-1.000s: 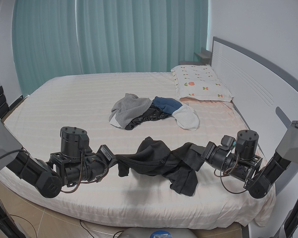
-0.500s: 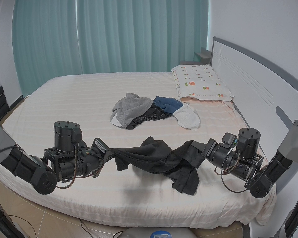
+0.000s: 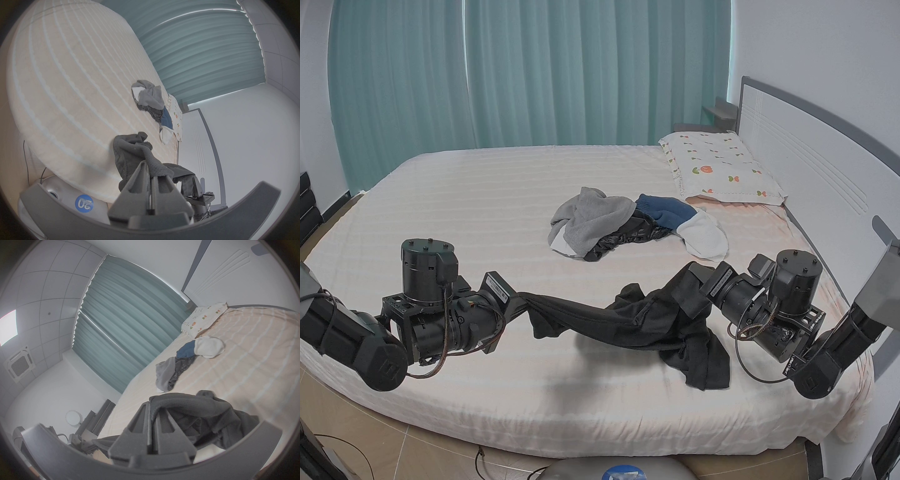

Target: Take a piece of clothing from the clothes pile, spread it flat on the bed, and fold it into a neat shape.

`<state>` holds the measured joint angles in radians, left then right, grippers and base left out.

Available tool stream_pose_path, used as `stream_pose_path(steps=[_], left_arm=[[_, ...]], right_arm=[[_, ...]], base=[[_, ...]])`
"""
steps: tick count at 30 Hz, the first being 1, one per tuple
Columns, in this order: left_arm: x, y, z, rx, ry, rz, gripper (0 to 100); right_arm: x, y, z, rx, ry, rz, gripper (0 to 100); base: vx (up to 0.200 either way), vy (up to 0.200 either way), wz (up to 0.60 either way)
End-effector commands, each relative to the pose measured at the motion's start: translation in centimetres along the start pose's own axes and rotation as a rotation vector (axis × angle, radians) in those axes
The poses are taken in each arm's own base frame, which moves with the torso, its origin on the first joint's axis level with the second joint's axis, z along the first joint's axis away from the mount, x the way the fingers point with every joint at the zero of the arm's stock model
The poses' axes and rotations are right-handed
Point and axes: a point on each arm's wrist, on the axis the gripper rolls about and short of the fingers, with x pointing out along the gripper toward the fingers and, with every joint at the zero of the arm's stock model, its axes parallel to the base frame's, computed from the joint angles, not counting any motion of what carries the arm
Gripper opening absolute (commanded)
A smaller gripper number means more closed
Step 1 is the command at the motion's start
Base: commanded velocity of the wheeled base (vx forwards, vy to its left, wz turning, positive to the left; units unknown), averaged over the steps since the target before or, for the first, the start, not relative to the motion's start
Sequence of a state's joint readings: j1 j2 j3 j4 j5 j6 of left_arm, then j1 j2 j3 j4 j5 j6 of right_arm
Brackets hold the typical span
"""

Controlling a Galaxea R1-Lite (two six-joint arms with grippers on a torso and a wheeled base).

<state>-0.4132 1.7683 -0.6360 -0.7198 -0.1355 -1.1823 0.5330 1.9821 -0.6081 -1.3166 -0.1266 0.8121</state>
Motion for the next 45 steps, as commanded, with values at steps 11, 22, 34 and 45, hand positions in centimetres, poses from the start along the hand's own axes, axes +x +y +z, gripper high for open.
stream_pose_path(steps=[11,22,34,45], left_arm=[[-0.2,-0.3,0.1,0.004,-0.011,-0.012,0],[-0.2,-0.1,0.1,0.006,-0.009,-0.006,0],[0.0,0.3,-0.1,0.000,0.008,0.007,0],[-0.3,0.4,-0.4,-0.008,0.007,0.014,0]], right_arm=[[0.0,-0.3,-0.4,0.008,-0.063,0.088,0],[0.0,-0.8,-0.1,0.016,-0.045,0.097,0],[0.1,-1.3,0.1,0.019,-0.038,0.093,0],[-0.2,-1.3,0.1,0.018,-0.030,0.092,0]], base=[[0.000,0.200,0.00],[0.000,0.200,0.00],[0.000,0.200,0.00],[0.000,0.200,0.00]])
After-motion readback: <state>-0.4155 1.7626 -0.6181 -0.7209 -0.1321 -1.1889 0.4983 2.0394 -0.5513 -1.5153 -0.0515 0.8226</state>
